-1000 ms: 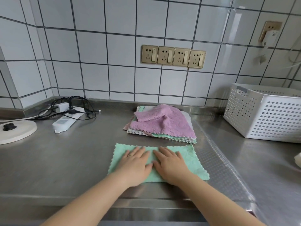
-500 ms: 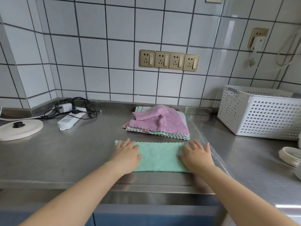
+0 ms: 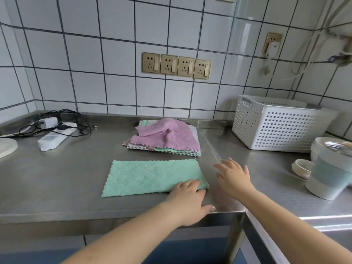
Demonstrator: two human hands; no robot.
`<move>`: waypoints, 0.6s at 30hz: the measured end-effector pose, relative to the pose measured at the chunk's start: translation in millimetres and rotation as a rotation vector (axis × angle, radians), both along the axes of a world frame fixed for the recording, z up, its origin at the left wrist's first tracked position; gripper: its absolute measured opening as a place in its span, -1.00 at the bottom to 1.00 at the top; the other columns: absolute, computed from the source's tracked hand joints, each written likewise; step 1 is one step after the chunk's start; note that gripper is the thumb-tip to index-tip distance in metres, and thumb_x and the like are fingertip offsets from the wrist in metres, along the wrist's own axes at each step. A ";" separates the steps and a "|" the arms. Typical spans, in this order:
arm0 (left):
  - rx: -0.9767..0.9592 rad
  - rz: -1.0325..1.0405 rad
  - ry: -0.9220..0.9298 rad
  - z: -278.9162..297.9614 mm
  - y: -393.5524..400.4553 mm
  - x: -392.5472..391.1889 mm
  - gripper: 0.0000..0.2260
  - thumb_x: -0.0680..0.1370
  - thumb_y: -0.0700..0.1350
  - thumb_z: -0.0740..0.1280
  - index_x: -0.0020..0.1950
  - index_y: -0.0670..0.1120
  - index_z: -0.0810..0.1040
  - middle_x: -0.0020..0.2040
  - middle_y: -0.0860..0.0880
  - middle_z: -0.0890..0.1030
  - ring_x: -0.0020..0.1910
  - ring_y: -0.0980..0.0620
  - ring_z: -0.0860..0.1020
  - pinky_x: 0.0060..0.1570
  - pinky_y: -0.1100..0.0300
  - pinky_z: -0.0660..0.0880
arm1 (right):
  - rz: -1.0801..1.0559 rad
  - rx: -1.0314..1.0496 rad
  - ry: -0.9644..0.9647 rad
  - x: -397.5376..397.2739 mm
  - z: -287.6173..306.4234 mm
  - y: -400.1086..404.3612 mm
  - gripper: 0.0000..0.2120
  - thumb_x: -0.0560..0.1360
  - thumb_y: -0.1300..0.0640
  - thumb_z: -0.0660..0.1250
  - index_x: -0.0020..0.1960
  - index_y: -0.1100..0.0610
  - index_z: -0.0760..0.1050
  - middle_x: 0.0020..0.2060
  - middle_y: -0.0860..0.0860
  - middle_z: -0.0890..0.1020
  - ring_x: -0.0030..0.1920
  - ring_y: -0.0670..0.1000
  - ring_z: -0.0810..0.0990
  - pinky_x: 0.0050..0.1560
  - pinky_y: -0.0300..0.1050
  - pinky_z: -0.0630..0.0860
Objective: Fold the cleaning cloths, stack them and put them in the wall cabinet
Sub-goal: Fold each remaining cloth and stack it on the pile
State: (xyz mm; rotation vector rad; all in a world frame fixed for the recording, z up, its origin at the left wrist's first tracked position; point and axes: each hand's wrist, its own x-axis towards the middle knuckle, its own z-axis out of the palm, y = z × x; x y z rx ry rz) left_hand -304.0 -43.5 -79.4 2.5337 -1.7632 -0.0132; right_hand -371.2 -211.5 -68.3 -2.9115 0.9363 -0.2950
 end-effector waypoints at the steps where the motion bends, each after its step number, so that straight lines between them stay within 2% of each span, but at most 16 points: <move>1: -0.034 0.016 0.002 0.9 -0.7 0.2 -0.43 0.59 0.21 0.04 0.49 -0.10 0.19 0.54 -0.13 0.10 0.51 -0.09 0.08 0.47 -0.02 0.05 | 0.011 0.023 -0.012 0.4 1.1 1.9 -0.59 0.59 0.07 0.08 0.42 -0.11 0.28 0.46 -0.03 0.25 0.53 0.04 0.02 0.45 0.29 -0.04; 4: -0.247 0.038 0.109 6.7 4.9 8.0 -0.51 0.59 0.14 0.11 0.44 -0.11 0.30 0.43 -0.07 0.33 0.40 -0.06 0.31 0.37 0.05 0.28 | 0.083 0.095 -0.063 2.8 3.8 5.0 -0.54 0.54 0.14 0.14 0.42 -0.09 0.29 0.43 -0.04 0.31 0.50 0.04 0.12 0.45 0.22 0.07; 6: -0.500 0.054 0.250 10.8 13.2 17.4 -0.60 0.57 0.05 0.22 0.38 -0.05 0.41 0.34 0.01 0.45 0.31 0.04 0.42 0.28 0.17 0.35 | 0.175 0.127 -0.127 5.2 7.9 8.4 -0.49 0.48 0.17 0.23 0.42 -0.04 0.30 0.38 -0.02 0.36 0.43 0.04 0.26 0.41 0.07 0.19; 8: -0.772 0.122 0.385 16.4 24.3 26.5 -0.69 0.52 -0.07 0.34 0.26 -0.01 0.54 0.22 0.05 0.56 0.17 0.17 0.51 0.18 0.33 0.40 | 0.248 0.218 -0.221 9.7 11.2 13.1 -0.43 0.45 0.17 0.30 0.44 0.01 0.26 0.37 -0.02 0.38 0.38 0.01 0.33 0.37 -0.13 0.22; 10: -1.009 0.201 0.567 24.1 38.8 35.0 -0.78 0.48 -0.19 0.39 0.08 0.05 0.61 0.03 0.09 0.65 -0.02 0.26 0.57 0.00 0.45 0.46 | 0.281 0.350 -0.330 16.7 13.1 19.2 -0.34 0.44 0.15 0.37 0.47 0.01 0.18 0.33 -0.10 0.38 0.37 -0.08 0.33 0.30 -0.25 0.22; 13: -1.219 0.250 0.840 33.8 64.7 46.6 -0.75 0.48 -0.32 0.37 -0.15 0.05 0.53 -0.21 0.16 0.63 -0.17 0.23 0.59 -0.09 0.43 0.45 | 0.290 0.705 -0.464 32.5 14.9 32.5 -0.26 0.42 0.04 0.44 0.48 -0.06 0.13 0.28 -0.21 0.40 0.32 -0.21 0.34 0.30 -0.20 0.27; 15: -1.264 0.293 0.913 36.6 80.4 53.5 -0.75 0.50 -0.34 0.33 -0.19 0.02 0.55 -0.27 0.18 0.63 -0.23 0.23 0.56 -0.12 0.36 0.44 | 0.329 0.905 -0.532 45.0 15.3 41.5 -0.41 0.44 0.05 0.42 0.41 -0.04 0.28 0.22 -0.15 0.55 0.25 -0.19 0.48 0.30 -0.16 0.37; 18: -1.241 0.400 0.937 36.1 107.3 67.0 -0.74 0.55 -0.29 0.27 -0.12 0.05 0.62 -0.19 0.13 0.64 -0.21 0.20 0.54 -0.15 0.27 0.46 | 0.364 0.987 -0.587 70.3 18.7 62.1 -0.77 0.50 0.11 0.36 0.14 -0.04 0.53 -0.01 -0.14 0.68 0.09 -0.15 0.60 0.17 -0.24 0.47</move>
